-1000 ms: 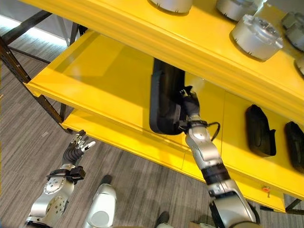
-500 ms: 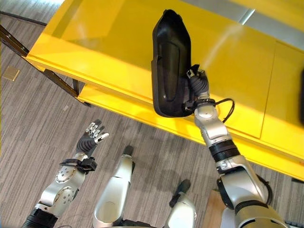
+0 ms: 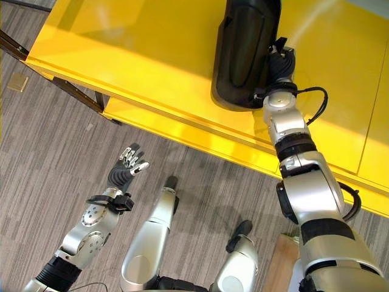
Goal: Move parts from the plastic box to the shelf.
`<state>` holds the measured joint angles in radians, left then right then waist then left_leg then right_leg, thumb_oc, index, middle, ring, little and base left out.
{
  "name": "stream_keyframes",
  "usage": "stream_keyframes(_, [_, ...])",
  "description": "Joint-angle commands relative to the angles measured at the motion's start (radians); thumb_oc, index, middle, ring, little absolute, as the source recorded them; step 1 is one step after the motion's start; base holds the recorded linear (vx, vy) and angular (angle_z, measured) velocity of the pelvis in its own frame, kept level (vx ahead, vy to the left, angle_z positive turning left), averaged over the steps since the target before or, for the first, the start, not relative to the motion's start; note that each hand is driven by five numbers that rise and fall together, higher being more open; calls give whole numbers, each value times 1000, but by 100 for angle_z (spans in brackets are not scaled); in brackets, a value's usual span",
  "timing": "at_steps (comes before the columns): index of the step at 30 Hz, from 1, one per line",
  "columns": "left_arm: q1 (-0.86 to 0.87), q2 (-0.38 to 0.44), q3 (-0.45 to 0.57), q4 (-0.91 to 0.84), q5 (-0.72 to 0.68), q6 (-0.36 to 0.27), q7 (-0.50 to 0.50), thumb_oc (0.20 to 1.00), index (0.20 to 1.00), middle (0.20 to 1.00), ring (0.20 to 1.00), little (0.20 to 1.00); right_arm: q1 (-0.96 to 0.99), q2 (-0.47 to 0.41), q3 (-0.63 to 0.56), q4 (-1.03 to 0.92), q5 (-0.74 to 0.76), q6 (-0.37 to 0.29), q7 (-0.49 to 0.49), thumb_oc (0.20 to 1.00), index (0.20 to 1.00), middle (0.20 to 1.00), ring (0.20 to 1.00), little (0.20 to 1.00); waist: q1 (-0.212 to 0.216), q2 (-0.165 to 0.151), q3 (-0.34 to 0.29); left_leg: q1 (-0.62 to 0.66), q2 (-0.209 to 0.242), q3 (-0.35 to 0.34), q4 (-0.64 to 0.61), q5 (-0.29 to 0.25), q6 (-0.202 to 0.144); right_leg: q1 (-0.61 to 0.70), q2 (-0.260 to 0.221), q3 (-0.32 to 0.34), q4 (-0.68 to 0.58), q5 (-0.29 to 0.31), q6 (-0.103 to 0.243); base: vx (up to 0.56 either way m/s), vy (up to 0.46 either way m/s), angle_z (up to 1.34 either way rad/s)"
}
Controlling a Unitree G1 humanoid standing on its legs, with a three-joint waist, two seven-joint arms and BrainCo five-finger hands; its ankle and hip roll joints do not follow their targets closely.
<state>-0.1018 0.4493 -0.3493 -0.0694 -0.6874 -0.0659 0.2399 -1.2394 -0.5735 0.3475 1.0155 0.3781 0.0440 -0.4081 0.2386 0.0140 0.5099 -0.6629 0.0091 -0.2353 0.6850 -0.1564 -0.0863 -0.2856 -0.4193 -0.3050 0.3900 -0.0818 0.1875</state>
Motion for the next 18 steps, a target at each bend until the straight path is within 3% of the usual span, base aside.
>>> stream_keyframes(1, [-11, 12, -27, -67, -16, -63, 8, 1000, 1000, 1000, 1000, 1000, -101, -121, 45, 46, -34, -17, -17, 200, 200, 200, 200, 200, 2, 23, -34, 57, 1, 73, -98, -30, 47, -2, 18, -1, 199, -143, -34, 21, 14, 12])
stream_keyframes(10, [-38, 20, -31, -75, -16, -79, 4, 1000, 1000, 1000, 1000, 1000, -156, -256, 157, 202, -115, 6, 20, 200, 200, 200, 200, 200, -11, 11, -39, 52, -8, 67, -97, -29, 48, 14, 19, -10, 189, -139, -38, 10, 1, 5])
stream_keyframes(18, [-38, 22, -21, -74, -18, -87, 4, 1000, 1000, 1000, 1000, 1000, -149, -293, 200, 217, -164, 11, 38, 200, 200, 200, 200, 200, -25, 6, -36, 52, -5, 70, -92, -31, 48, 13, 22, -7, 193, -142, -41, 2, 0, 0])
